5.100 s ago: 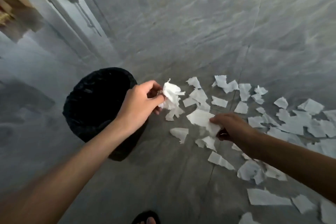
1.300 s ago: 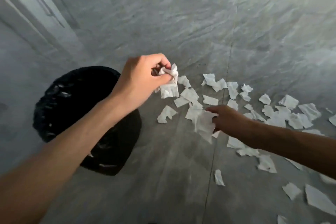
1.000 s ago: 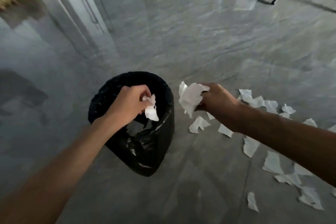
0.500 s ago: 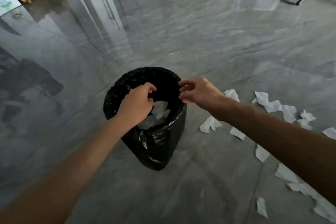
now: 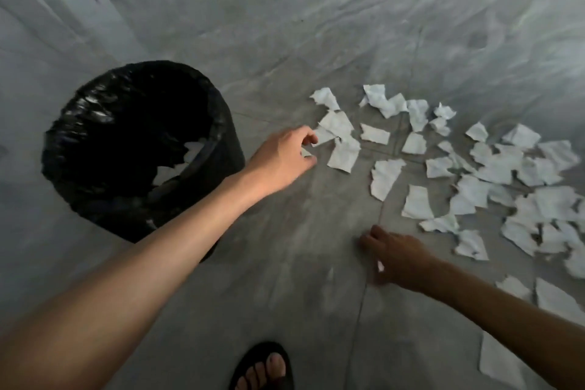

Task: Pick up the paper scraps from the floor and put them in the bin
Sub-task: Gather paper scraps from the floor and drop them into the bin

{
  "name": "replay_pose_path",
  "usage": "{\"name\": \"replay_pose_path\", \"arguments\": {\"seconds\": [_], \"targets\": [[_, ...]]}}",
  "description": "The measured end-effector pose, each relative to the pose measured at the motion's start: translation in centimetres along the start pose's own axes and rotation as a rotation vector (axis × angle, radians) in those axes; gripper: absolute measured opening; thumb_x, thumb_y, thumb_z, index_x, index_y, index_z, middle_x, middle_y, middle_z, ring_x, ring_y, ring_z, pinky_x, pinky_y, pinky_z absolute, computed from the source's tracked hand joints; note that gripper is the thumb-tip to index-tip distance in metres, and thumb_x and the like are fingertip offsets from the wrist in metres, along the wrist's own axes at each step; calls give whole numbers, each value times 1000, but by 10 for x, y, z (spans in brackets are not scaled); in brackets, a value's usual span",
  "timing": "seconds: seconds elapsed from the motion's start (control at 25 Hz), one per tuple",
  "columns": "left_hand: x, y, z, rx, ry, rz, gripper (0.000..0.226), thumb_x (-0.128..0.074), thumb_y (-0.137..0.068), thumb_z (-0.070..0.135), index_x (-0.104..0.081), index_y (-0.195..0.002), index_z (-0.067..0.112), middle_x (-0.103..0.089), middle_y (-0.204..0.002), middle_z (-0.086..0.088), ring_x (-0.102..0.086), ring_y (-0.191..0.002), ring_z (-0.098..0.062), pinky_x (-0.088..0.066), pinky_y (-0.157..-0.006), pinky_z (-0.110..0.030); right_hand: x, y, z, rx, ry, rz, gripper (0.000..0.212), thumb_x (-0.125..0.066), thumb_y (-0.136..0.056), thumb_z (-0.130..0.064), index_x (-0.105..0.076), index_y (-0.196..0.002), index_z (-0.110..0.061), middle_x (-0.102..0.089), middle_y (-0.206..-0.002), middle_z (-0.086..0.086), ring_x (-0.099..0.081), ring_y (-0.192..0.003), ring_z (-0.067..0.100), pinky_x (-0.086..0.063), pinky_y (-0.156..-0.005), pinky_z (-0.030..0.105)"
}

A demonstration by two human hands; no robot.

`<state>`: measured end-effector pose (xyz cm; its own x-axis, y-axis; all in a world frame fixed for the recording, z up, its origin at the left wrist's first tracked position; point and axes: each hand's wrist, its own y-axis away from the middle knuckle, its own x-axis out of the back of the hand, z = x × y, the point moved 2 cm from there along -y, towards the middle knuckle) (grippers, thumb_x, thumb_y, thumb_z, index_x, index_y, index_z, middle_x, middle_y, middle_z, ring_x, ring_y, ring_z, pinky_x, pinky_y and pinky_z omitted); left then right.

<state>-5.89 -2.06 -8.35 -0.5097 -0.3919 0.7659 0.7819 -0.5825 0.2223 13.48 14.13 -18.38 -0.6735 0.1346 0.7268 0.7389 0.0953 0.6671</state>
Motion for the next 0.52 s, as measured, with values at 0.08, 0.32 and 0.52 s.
{"name": "replay_pose_path", "arguments": {"seconds": [0.08, 0.32, 0.52], "targets": [[-35, -20, -14, 92, 7, -87, 35, -67, -83, 21, -60, -117, 17, -63, -120, -7, -60, -99, -21, -38, -74, -24, -20, 1, 6, 58, -33, 33, 40, -54, -83, -26, -49, -123, -19, -50, -126, 7, -58, -107, 29, -46, -81, 37], [-90, -60, -62, 207, -239, 4, 55, -66, -82, 26, -46, -132, 16, -45, -136, -18, -46, -122, -40, -41, -102, -44, 8, -22, 45, -39, -486, 351, 19, -65, -73, -9, -66, -92, -13, -68, -78, 5, -62, -75, 22, -45, -69, 30], [-100, -69, -80, 219, -213, 126, 23, -65, -85, 19, -60, -104, 7, -61, -113, -20, -58, -101, -38, -49, -82, -42, 60, -79, 91, -298, -606, 559, 53, -74, -73, -13, -52, -121, -12, -69, -89, 13, -63, -86, 31, -50, -76, 37]]}}
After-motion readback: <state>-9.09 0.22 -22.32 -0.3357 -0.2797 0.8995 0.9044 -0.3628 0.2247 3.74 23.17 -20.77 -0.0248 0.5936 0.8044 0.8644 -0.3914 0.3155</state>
